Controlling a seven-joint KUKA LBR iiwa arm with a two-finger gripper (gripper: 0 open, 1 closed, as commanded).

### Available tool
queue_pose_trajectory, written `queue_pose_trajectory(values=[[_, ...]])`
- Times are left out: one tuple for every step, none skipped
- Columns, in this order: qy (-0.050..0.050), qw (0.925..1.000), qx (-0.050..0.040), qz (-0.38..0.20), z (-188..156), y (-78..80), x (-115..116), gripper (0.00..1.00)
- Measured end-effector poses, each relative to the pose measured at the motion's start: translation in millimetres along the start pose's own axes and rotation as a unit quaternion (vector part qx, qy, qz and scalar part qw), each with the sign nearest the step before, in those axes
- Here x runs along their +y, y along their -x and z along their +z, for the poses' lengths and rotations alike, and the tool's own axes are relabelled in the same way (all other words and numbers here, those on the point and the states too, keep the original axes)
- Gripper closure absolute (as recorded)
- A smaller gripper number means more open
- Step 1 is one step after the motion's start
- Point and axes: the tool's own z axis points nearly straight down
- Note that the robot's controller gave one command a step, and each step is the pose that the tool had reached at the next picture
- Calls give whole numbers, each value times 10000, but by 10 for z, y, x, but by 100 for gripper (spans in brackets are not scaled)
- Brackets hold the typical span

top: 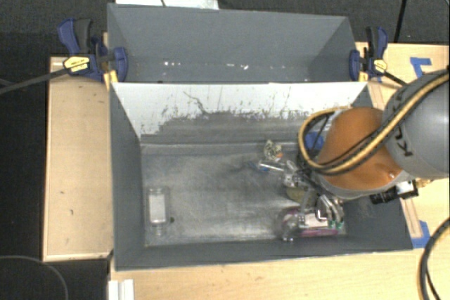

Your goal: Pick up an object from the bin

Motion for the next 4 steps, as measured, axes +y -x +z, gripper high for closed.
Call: queue_pose_trajectory(values=[[13, 9999, -16, -128, -5, -2, -173, 0], [6, 10000, 36, -92, -1, -30, -178, 100], [7, 10000, -27, -80, -5, -1, -179, 0], [-6, 9983, -10, -589, -23, 128, -1241, 0]])
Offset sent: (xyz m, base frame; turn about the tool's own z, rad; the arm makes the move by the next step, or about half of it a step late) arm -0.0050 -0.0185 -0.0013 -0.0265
